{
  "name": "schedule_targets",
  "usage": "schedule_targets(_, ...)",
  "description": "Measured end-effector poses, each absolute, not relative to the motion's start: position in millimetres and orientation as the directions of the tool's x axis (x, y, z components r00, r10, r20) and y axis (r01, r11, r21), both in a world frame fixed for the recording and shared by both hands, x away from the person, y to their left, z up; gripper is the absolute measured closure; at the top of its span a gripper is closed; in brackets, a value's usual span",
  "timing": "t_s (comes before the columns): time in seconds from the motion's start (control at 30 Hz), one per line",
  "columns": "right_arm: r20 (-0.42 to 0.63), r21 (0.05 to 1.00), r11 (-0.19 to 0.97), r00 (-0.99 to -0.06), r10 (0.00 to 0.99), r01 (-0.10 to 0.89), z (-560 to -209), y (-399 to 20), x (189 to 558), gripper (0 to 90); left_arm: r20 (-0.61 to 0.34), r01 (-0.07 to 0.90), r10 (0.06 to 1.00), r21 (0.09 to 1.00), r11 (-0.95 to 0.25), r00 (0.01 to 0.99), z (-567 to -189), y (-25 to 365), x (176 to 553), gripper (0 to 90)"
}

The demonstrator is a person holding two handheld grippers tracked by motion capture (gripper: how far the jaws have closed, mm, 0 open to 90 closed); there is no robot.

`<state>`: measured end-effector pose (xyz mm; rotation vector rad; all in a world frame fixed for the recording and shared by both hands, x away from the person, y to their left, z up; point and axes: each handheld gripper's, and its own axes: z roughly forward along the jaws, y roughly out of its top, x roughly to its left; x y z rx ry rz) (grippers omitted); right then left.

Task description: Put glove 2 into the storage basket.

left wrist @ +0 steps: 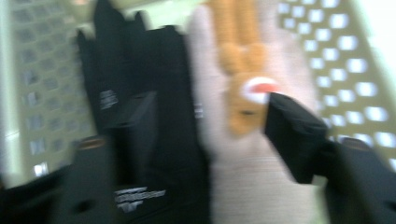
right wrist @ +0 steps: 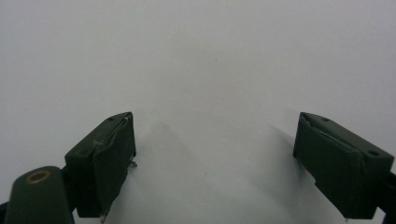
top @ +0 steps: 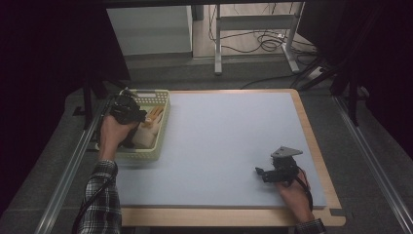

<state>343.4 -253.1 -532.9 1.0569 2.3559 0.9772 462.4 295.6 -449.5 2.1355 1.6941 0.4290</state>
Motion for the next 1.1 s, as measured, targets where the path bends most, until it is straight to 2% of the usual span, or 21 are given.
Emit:
schedule_targets(0.07,-0.056,0.725,0.476,-0.646,0.762,0.498,-532.9,-253.1,343.4,12.7,-0.008,0.869,0.973,0.453,-0.201,0.229,-458.9,299.1,463.5,53.2)
schedule_targets(0.13,-0.056,0.725,0.476,-0.646,0.762,0.498,-532.9,-253.1,343.4,12.7,0.002,0.883,0.972,0.417,-0.215,0.235,-470.4,298.5,466.2,60.1)
schedule_targets(0.3,-0.056,0.725,0.475,-0.646,0.762,0.498,-533.0,-253.1,343.4,12.7,-0.022,0.895,0.969,0.388,-0.220,0.247,-493.5,288.9,475.2,70.6)
schedule_targets(0.4,-0.055,0.725,0.475,-0.646,0.761,0.499,-533.0,-253.1,343.5,12.7,-0.047,0.890,0.961,0.392,-0.235,0.274,-493.1,279.3,477.8,73.0)
schedule_targets(0.5,-0.056,0.725,0.476,-0.646,0.762,0.498,-532.9,-253.1,343.4,12.7,-0.010,0.886,0.959,0.385,-0.259,0.284,-490.8,272.9,477.6,73.6)
schedule_targets(0.57,-0.056,0.725,0.476,-0.646,0.762,0.498,-532.9,-253.1,343.4,12.7,-0.022,0.886,0.960,0.392,-0.249,0.279,-490.2,275.9,477.0,71.9)
schedule_targets(0.63,-0.056,0.725,0.476,-0.646,0.762,0.498,-532.9,-253.1,343.3,12.7,-0.031,0.886,0.963,0.402,-0.232,0.267,-489.5,281.1,476.0,66.5)
schedule_targets(0.8,-0.056,0.725,0.475,-0.646,0.762,0.498,-533.0,-253.1,343.4,12.7,-0.040,0.869,0.970,0.454,-0.195,0.238,-485.6,292.0,471.3,46.6)
schedule_targets(0.83,-0.056,0.725,0.475,-0.646,0.762,0.498,-533.0,-253.1,343.4,12.7,-0.038,0.864,0.971,0.464,-0.193,0.237,-484.3,293.5,470.3,46.6)
schedule_targets(1.1,-0.056,0.725,0.475,-0.646,0.762,0.498,-533.0,-253.1,343.4,12.7,-0.044,0.834,0.972,0.523,-0.175,0.231,-473.2,300.5,462.5,30.3)
